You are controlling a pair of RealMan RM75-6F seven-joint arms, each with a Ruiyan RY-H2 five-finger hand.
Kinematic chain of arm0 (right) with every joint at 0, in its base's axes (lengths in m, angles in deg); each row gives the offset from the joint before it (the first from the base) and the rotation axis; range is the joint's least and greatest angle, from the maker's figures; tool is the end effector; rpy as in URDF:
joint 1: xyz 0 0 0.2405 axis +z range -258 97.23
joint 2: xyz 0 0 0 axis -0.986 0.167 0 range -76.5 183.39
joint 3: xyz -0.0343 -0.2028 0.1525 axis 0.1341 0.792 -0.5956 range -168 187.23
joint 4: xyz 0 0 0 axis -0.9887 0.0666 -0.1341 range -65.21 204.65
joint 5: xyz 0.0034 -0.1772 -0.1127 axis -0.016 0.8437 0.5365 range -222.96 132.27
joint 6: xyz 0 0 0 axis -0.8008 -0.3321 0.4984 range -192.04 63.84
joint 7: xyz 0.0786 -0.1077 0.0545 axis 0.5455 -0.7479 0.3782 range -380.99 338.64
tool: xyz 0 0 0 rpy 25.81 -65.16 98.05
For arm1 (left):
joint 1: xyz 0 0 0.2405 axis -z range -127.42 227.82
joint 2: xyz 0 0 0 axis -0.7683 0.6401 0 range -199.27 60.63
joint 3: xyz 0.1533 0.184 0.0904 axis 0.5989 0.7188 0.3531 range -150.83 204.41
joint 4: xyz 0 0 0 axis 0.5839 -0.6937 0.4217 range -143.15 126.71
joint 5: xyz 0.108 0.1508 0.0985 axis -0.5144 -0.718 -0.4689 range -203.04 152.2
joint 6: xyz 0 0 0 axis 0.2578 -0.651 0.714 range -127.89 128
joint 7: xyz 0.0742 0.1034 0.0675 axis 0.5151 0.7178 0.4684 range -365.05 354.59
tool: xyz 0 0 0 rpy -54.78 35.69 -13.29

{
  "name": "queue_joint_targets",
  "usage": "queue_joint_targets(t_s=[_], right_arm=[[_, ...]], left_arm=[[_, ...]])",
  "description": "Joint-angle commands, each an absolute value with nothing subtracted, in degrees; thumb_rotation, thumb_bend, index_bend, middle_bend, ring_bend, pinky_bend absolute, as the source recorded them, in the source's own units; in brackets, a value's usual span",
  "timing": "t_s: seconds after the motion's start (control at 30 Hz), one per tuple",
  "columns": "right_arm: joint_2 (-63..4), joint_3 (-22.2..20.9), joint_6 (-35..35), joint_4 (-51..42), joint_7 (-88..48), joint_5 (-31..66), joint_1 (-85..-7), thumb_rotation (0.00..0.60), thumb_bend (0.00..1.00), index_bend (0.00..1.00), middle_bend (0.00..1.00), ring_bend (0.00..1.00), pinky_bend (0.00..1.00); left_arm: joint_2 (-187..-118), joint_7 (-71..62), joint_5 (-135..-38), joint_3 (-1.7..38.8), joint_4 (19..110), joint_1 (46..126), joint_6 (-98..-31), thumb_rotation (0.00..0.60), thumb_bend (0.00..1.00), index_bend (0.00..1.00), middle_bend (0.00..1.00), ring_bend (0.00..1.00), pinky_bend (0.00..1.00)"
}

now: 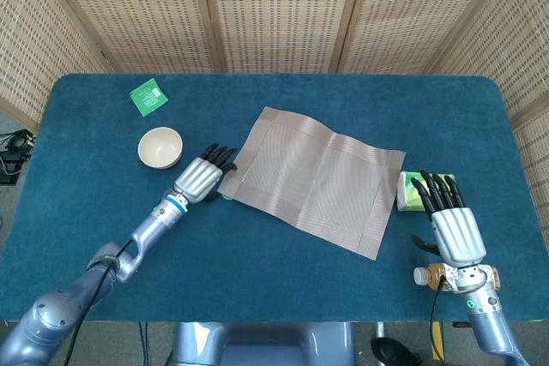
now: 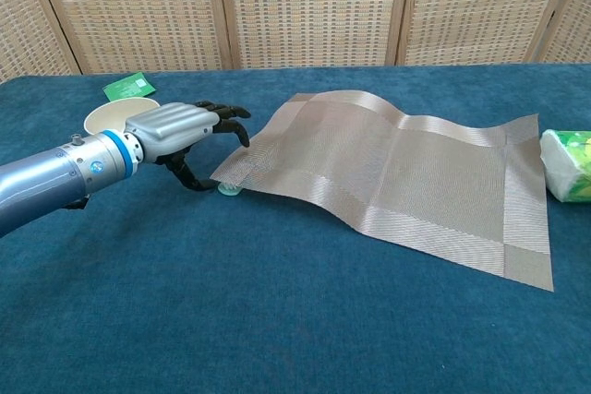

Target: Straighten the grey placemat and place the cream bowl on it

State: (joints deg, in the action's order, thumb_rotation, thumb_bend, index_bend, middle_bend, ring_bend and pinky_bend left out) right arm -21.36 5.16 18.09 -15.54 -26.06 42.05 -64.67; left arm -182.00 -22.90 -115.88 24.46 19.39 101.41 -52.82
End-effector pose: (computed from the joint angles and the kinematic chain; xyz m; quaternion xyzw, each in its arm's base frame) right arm -0.2727 -0.2429 0.1053 0.6429 -0.3250 0.4327 0.5420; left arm -0.1737 0.4083 -0.0829 -0.8038 -0.2701 -0.3670 0.3824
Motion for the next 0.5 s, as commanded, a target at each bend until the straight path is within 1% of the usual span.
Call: queue_joint_targets(t_s=[0.03,0.1,0.17,0.4,0.5], right_arm=[[-21.36,5.08,18.15,-15.57,-25.99,42.13,-64.74,0.600,0.00,0.03,0.00,0.00,0.00],[-21.36,5.03,18.17,-15.57,-26.01,42.17,-64.79,0.600,0.00,0.03,0.00,0.00,0.00],[-21.36,5.01,18.16,-15.57,-26.03,42.23,-64.83,0.600,0.00,0.03,0.00,0.00,0.00],[-21.27,4.92,18.15,-15.71,-25.90,42.45,-64.93,0.600,0.00,0.03,0.00,0.00,0.00],[-21.11,4.91,18.19,-15.93,-25.60,42.62,-65.00,0.600,0.00,0.03,0.00,0.00,0.00]], left_arm=[[-182.37,-23.07,-115.82,24.61,18.93,101.71,-52.64,0.600,0.31,0.24,0.00,0.00,0.00],[-182.66,-23.16,-115.76,24.66,18.64,101.92,-52.59,0.600,0.31,0.25,0.00,0.00,0.00],[-182.87,-23.32,-115.75,24.70,18.53,102.08,-52.65,0.600,0.33,0.26,0.00,0.00,0.00],[-183.02,-23.80,-115.71,24.82,18.42,102.46,-53.14,0.600,0.46,0.28,0.00,0.00,0.00],[-182.91,-23.88,-115.59,24.91,18.48,102.50,-53.05,0.600,0.48,0.28,0.00,0.00,0.00]])
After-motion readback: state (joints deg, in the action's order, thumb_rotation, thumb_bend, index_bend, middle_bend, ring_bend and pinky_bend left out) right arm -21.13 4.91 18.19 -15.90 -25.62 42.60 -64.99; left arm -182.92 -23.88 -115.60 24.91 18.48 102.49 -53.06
